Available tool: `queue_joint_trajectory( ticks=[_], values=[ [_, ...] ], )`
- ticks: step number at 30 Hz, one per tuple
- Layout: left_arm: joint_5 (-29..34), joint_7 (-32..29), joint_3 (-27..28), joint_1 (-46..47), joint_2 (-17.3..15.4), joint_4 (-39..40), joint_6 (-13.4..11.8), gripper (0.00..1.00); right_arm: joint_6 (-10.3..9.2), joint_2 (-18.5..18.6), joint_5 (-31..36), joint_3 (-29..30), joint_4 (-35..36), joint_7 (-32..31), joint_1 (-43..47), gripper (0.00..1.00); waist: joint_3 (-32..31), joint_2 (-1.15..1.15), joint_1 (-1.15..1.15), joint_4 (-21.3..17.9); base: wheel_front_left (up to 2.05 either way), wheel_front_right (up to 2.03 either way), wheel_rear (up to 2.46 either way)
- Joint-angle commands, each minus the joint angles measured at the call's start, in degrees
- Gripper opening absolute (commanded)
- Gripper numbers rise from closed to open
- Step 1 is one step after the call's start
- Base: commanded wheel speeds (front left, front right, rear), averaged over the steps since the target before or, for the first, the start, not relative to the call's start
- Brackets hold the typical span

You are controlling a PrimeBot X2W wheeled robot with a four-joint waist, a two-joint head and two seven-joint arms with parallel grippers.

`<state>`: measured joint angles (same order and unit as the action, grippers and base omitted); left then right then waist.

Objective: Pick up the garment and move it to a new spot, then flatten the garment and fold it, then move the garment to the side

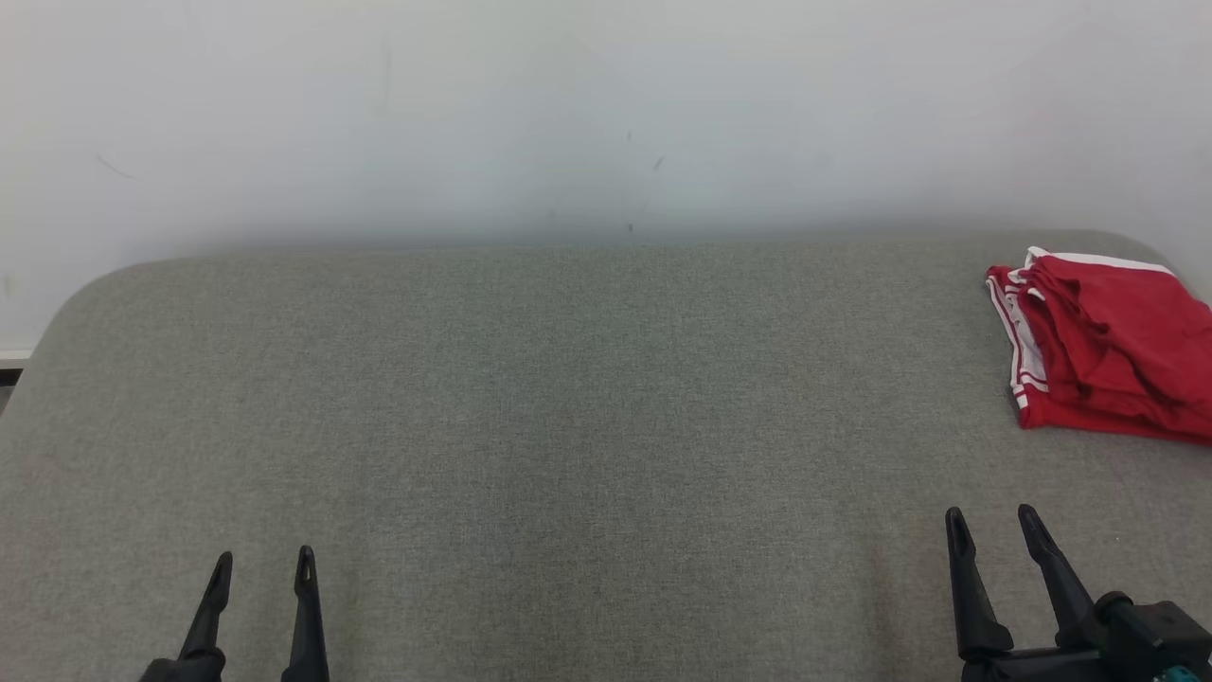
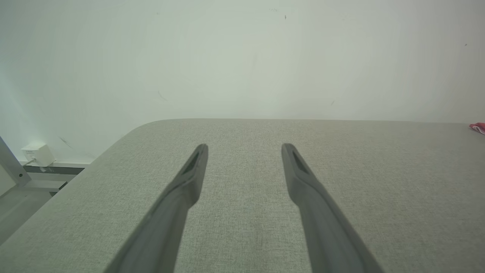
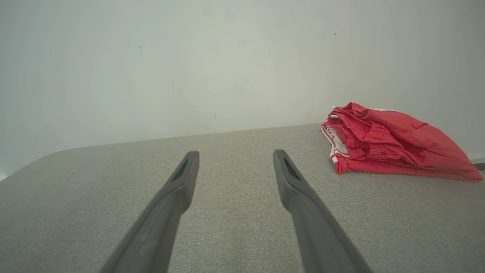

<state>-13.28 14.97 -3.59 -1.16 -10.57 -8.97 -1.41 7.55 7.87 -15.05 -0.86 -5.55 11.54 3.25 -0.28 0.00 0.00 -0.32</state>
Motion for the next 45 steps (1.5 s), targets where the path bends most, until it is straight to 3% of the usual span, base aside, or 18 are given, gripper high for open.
queue_joint_trajectory(
  ticks=[1, 6, 7, 11, 45],
  values=[
    [-0.1, 0.2, -0.1, -0.4, -0.3, -0.2, 0.2, 1.0, -0.17, -0.2, -0.1, 0.0, -0.1, -0.1, 0.5, 1.0, -0.1, 0.0, 0.0, 0.1, 0.0, 0.0, 0.0],
    [0.0, -0.2, -0.4, -0.2, -0.6, -0.5, -0.2, 1.0, -0.17, -0.2, -0.2, -0.1, -0.2, -0.1, 0.9, 1.0, -0.3, 0.0, 0.0, 0.3, 0.0, 0.0, 0.0],
    [0.0, -0.2, -0.4, 0.0, -0.4, -0.9, -0.1, 0.0, 0.0, -0.1, 0.0, -0.1, -0.7, -0.2, 0.5, 0.0, -0.3, 0.0, 0.0, 0.3, 0.0, 0.0, 0.0],
    [-0.8, -0.6, -0.4, -0.3, 0.5, -2.8, 0.0, 0.0, 0.01, -0.5, -0.8, -0.3, -2.5, -0.6, 1.1, 0.0, -0.3, 0.0, 0.0, 0.3, 0.0, 0.0, 0.0],
    [-31.9, -8.9, 3.8, 3.0, 3.3, -3.6, 3.5, 0.0, -0.02, -1.9, -31.6, 2.3, -4.8, -7.1, -3.2, 0.0, -0.1, 0.0, 0.0, 0.3, 0.0, 0.0, 0.0]
  ],
)
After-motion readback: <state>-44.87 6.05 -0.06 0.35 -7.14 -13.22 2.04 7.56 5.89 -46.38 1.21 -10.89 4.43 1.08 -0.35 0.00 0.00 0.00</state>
